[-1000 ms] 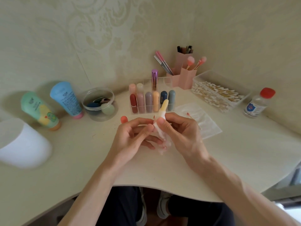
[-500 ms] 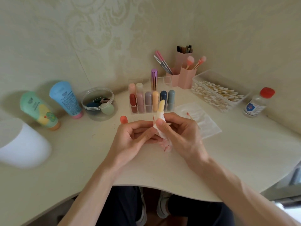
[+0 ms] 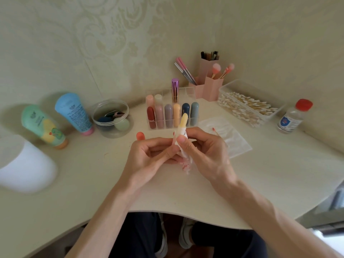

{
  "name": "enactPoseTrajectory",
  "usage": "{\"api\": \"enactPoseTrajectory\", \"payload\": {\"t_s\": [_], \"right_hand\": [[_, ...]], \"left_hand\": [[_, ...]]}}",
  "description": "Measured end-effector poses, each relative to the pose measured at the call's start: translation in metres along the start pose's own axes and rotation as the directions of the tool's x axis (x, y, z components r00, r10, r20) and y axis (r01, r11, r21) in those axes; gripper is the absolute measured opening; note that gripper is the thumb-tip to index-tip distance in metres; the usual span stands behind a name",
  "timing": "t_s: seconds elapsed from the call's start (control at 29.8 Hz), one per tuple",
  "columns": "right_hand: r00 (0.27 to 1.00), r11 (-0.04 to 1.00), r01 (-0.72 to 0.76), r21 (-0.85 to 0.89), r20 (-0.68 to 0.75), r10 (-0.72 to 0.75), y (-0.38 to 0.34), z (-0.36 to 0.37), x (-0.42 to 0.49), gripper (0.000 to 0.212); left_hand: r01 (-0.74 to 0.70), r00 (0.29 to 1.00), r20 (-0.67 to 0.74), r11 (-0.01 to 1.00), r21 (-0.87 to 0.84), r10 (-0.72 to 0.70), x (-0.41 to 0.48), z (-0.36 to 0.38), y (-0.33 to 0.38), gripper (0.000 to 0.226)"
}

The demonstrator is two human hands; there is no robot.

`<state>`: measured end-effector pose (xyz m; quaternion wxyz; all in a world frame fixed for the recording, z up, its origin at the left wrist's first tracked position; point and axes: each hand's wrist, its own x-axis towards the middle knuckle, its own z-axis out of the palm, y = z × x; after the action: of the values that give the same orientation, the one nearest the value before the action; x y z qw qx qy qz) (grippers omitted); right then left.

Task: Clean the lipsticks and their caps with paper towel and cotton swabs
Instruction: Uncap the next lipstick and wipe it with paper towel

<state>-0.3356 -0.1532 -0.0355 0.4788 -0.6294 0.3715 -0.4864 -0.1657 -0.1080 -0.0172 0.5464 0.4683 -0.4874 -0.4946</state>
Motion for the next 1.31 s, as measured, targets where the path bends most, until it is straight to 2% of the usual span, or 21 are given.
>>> {"api": "enactPoseTrajectory", "payload": {"t_s": [0.1, 0.2, 0.4, 0.54, 0.64, 0.74, 0.94, 1.04, 1.14, 1.24, 1.31], "right_hand": [[0.999, 1.0, 0.007, -0.001, 0.041, -0.007, 0.0006, 0.0022, 0.0006, 0.02], [0.998, 0.999, -0.03, 0.011, 0.052, 0.03, 0.0008, 0.0033, 0.0, 0.02], [0.999, 0.998, -0.048, 0.046, 0.023, 0.047, -0.0028, -0.0007, -0.001, 0.023], [0.999, 0.998, -0.029, 0.064, 0.042, 0.026, 0.0008, 0.0016, 0.0009, 0.023], [0.997, 0.998, -0.038, 0.047, 0.064, 0.035, 0.0033, 0.0021, 0.0007, 0.021], [0.997, 0.998, -0.052, 0.026, 0.06, 0.05, 0.0033, 0.0018, -0.0003, 0.023], [0.998, 0.997, -0.05, 0.06, 0.048, 0.047, -0.0011, -0.0005, -0.001, 0.022], [0.998, 0.997, -0.035, 0.067, 0.06, 0.031, 0.001, 0.0014, -0.0007, 0.022], [0.997, 0.999, -0.021, 0.035, 0.073, 0.018, 0.0031, 0.0018, 0.0004, 0.019], [0.998, 1.0, -0.02, 0.009, 0.055, 0.019, 0.0052, 0.0025, 0.0005, 0.018], [0.999, 0.999, -0.023, 0.046, 0.044, 0.021, 0.0042, 0.0023, 0.0004, 0.02]], "left_hand": [[-0.03, 0.988, -0.149, 0.993, 0.112, 0.046, -0.0005, -0.0004, -0.0026, 0.019], [-0.059, 0.981, -0.166, 0.974, 0.219, 0.096, -0.001, 0.0009, -0.0057, 0.027], [-0.006, 1.0, 0.003, 0.999, 0.042, 0.006, -0.0004, -0.0009, -0.0008, 0.023], [-0.025, 0.997, -0.074, 0.999, 0.021, 0.027, -0.0008, -0.0018, -0.002, 0.02], [-0.071, 0.987, -0.133, 0.991, 0.114, 0.086, 0.0004, -0.0019, -0.0069, 0.023], [-0.099, 0.985, -0.125, 0.979, 0.178, 0.122, 0.0012, -0.0007, -0.0094, 0.026], [-0.007, 1.0, 0.004, 0.999, 0.037, 0.006, 0.0014, -0.001, -0.004, 0.028], [-0.03, 0.997, -0.064, 0.999, 0.039, 0.033, 0.0018, -0.0024, -0.0044, 0.025], [-0.069, 0.985, -0.151, 0.991, 0.119, 0.087, 0.0009, -0.0028, -0.0076, 0.024], [-0.086, 0.982, -0.153, 0.981, 0.171, 0.113, 0.0004, -0.0013, -0.0093, 0.028], [-0.051, 0.993, -0.099, 0.992, 0.112, 0.062, 0.0019, -0.001, -0.0083, 0.032]]}}
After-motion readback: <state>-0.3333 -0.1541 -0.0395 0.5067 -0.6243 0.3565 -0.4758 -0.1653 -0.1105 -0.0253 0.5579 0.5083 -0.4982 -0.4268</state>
